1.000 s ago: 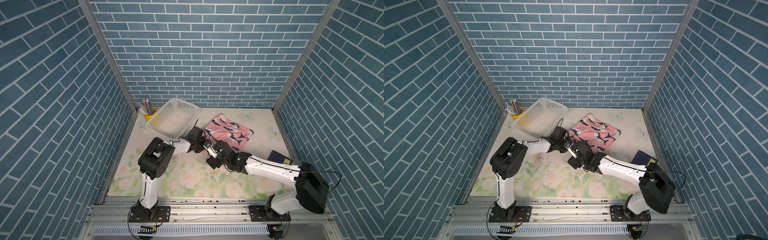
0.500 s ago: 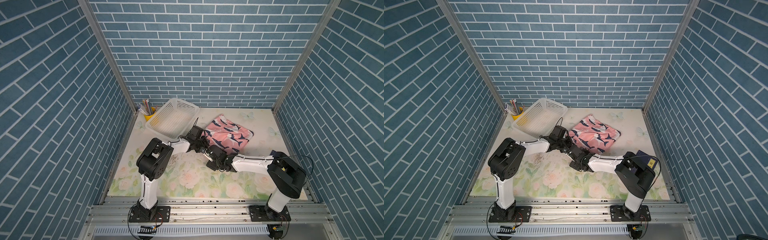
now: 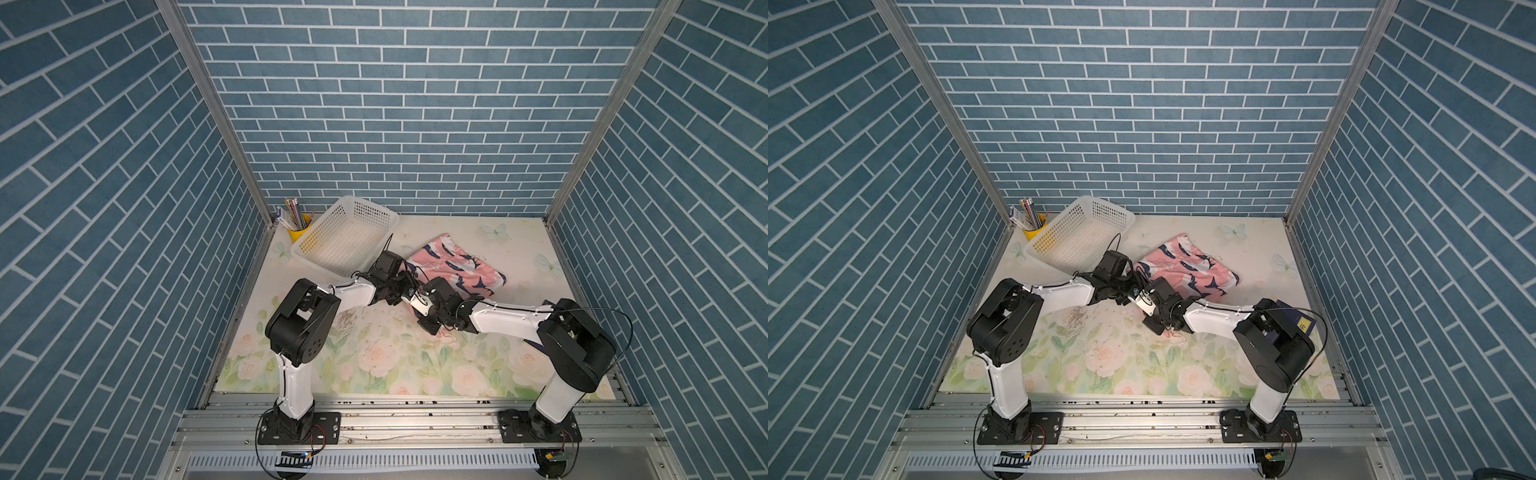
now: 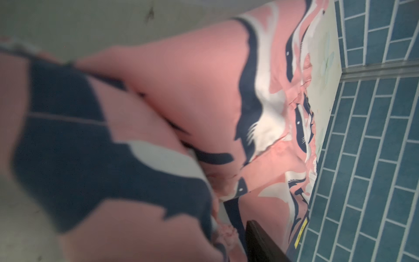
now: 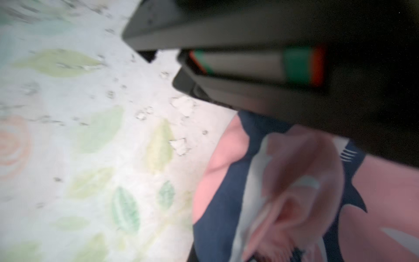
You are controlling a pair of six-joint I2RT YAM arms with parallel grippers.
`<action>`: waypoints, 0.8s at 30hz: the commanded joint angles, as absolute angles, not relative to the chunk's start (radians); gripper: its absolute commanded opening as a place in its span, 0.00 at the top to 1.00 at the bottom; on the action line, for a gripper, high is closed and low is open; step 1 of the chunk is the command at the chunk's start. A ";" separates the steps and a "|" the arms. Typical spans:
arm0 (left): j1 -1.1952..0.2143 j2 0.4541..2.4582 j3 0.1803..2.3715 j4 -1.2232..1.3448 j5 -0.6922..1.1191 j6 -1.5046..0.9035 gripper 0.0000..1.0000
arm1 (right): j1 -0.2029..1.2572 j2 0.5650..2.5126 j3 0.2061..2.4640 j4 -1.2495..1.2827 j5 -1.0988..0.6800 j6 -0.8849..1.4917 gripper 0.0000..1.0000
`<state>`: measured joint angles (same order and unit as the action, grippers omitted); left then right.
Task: Roll up the shorts
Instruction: Roll the shorts at the center of the board.
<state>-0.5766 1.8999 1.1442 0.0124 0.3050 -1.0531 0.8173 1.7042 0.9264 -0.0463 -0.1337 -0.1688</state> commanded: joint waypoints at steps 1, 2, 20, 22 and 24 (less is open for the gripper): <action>-0.585 1.798 1.121 -0.040 0.264 -0.965 0.24 | 0.732 1.689 0.872 -0.057 -0.431 0.073 1.00; -0.584 1.774 1.107 -0.028 0.253 -0.957 0.21 | 0.710 1.682 0.860 -0.036 -0.484 0.104 1.00; -0.581 1.602 0.947 0.039 0.176 -0.859 0.17 | 0.562 1.737 0.629 0.332 -0.772 0.403 1.00; -0.586 1.618 0.925 0.051 0.181 -0.858 0.16 | 0.562 1.741 0.599 0.382 -0.779 0.443 1.00; -0.594 1.616 0.873 0.116 0.161 -0.857 0.15 | 0.561 1.750 0.588 0.403 -0.779 0.454 1.00</action>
